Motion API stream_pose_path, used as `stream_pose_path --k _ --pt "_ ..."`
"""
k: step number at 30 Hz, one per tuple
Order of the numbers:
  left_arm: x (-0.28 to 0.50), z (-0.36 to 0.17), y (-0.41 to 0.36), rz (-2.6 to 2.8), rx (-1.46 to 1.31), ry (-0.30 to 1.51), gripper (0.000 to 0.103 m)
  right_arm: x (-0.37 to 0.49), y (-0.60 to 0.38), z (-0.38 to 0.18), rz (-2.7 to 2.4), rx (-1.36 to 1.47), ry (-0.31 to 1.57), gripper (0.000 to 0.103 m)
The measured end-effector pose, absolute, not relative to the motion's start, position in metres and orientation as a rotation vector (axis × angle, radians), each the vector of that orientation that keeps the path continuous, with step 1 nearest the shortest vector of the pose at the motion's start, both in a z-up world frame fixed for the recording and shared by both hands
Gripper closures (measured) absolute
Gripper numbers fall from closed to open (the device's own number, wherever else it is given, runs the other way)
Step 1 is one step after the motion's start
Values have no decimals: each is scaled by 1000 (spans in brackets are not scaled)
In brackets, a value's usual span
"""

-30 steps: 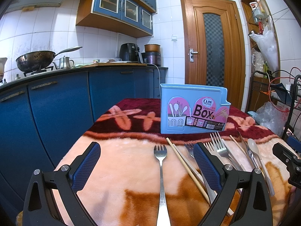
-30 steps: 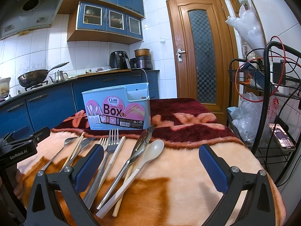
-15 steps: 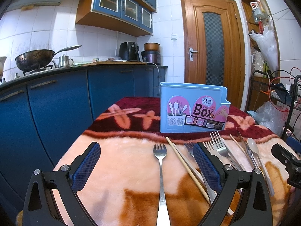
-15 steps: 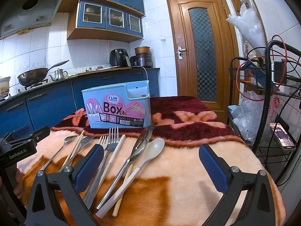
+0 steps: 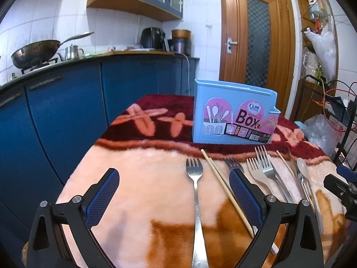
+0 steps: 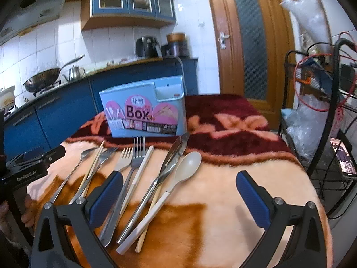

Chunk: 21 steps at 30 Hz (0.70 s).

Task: Organize utensils
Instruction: 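Grasp the silver fork with the left tool while the right tool grasps the white plastic spoon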

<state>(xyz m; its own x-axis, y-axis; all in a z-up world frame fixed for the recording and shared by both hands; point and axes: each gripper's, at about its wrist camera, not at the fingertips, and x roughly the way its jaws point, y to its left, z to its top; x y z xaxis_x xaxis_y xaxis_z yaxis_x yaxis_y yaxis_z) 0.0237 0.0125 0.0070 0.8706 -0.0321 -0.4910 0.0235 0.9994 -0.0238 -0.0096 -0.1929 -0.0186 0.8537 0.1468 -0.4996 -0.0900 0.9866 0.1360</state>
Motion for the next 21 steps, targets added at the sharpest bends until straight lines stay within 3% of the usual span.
stream_pose_path --k 5,10,15,21 --pt "38 16 10 -29 62 607 4 2 -189 -8 121 53 654 1" --pt "49 22 11 -38 60 689 4 20 -195 -6 107 89 797 9" --pt "62 22 8 -92 62 791 10 42 -203 -11 111 126 938 32" --pt "77 9 -3 -123 132 921 29 64 -207 -21 122 173 1092 50"
